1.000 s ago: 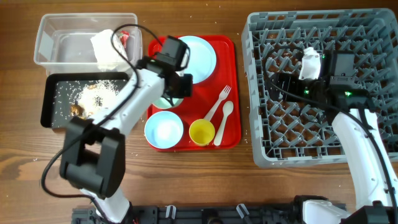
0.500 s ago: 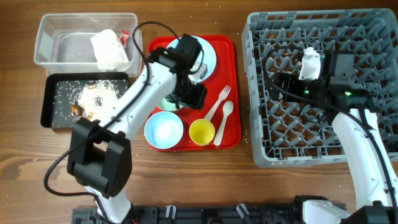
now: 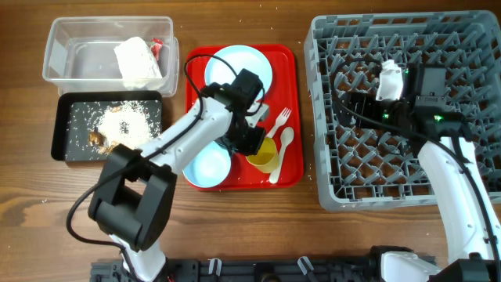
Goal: Sort waste into correct bins and load items into the dishwasher rack
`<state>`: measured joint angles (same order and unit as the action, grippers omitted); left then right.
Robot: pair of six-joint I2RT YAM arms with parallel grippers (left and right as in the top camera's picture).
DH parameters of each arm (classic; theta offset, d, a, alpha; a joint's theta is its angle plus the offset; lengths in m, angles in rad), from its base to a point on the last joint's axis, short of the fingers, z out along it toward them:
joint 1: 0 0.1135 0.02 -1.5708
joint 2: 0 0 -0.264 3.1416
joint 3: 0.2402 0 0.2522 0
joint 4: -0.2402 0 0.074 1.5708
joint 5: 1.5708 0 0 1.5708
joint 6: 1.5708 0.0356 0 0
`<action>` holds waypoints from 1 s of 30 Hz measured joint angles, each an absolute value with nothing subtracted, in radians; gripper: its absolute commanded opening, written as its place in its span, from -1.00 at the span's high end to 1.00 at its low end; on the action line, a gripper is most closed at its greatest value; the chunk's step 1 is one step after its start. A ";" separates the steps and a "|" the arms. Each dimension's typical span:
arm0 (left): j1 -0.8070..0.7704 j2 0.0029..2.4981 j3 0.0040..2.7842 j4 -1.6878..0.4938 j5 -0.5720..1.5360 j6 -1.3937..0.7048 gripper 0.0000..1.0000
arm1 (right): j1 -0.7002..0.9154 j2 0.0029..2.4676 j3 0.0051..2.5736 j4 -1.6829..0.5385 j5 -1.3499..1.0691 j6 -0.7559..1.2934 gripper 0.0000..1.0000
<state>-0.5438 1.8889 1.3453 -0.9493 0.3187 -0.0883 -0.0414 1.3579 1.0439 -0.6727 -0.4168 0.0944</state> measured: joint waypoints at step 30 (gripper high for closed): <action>-0.233 1.864 1.406 -0.609 1.532 -0.220 -0.08 | 0.234 1.430 1.042 -0.057 -1.145 0.262 0.07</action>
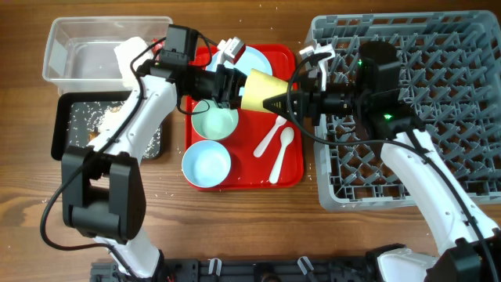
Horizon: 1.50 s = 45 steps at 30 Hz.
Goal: Sort waste into correct bins and load items into the dishwasher rack
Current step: 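Hand the yellow cup to the right gripper and place it in the rack, then grasp the green bowl with the right gripper and carry it to the rack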
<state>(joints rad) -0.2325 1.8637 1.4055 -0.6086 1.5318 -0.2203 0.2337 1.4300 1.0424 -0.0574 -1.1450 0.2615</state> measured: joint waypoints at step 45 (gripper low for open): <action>-0.039 1.609 1.417 -0.708 0.371 -0.223 -0.97 | 0.374 1.623 1.507 -0.812 -0.285 0.457 -0.19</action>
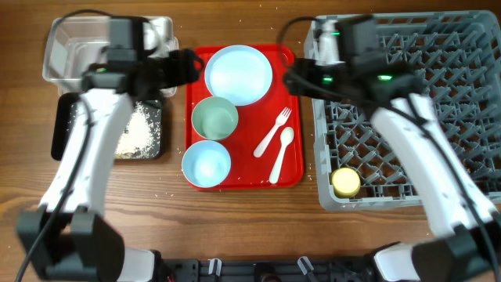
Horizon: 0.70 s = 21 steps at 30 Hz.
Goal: Sort waste into correct bins and load items into the dishwasher rack
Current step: 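Grasp the green bowl with the right gripper and carry it to the rack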
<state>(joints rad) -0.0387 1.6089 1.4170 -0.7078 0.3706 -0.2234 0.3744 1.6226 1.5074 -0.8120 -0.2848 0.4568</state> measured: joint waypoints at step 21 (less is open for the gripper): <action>0.171 1.579 1.426 -0.847 0.348 -0.223 -1.00 | 0.528 2.027 1.494 -0.684 -0.377 0.600 0.91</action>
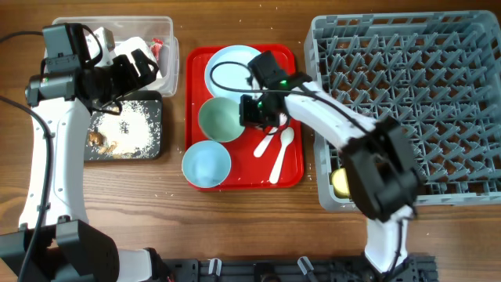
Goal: Sort waste into correct bins and load items into the dishwasher rack
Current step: 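Grasp the green bowl with the right gripper and carry it to the rack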
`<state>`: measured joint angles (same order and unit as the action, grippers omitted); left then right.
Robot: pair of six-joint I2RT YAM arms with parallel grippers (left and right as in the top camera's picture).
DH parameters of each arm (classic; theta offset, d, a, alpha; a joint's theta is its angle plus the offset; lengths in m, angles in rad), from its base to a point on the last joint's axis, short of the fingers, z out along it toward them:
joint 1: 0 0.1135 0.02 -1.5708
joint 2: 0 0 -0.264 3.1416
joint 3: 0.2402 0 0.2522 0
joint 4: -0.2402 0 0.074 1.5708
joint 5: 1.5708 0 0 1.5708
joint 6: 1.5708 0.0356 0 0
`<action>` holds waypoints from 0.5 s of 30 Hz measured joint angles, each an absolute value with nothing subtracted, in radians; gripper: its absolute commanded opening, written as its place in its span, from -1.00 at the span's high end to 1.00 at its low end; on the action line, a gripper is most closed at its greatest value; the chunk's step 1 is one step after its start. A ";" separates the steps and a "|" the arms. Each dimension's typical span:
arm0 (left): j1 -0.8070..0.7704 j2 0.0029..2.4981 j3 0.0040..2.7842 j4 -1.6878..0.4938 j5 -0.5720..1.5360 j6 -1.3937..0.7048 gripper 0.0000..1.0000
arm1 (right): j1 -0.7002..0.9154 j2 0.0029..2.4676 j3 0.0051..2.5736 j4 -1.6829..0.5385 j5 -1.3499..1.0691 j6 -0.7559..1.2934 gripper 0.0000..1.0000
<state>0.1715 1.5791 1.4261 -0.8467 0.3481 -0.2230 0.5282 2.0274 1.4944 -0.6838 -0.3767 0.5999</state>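
Note:
On the red tray (296,168) lie a light blue plate (228,64), a green bowl (216,121), a blue bowl (207,164), a white fork (272,134) and a white spoon (282,151). A yellow cup (340,182) sits in the front left corner of the grey dishwasher rack (470,188). My right gripper (255,110) hovers at the green bowl's right rim, close to the fork, and looks open. My left gripper (139,64) hangs open and empty over the clear bin's right end.
The clear bin (70,39) at the back left holds crumpled white waste (117,47). In front of it a black tray (153,149) carries rice and scraps. My right arm stretches from the rack's left edge across the tray.
My right gripper has moved from the rack's back left corner to the green bowl on the tray. The left gripper stays near the clear bin, shifted slightly. The yellow cup rests unmoved in the rack.
First my left gripper was down at the yellow cup on the tray, my right one over the rack. Then the left held the cup above the tray with the right meeting it. Later the cup lay in the rack, both arms away. Now the right is at the green bowl.

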 measured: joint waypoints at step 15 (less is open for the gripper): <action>0.171 1.579 1.427 -0.847 0.348 -0.223 -1.00 | 0.317 1.718 1.508 -0.555 1.084 0.294 0.91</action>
<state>0.1715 1.5791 1.4265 -0.8467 0.3481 -0.2230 0.3172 1.7180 1.5082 -0.5552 1.0843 0.2935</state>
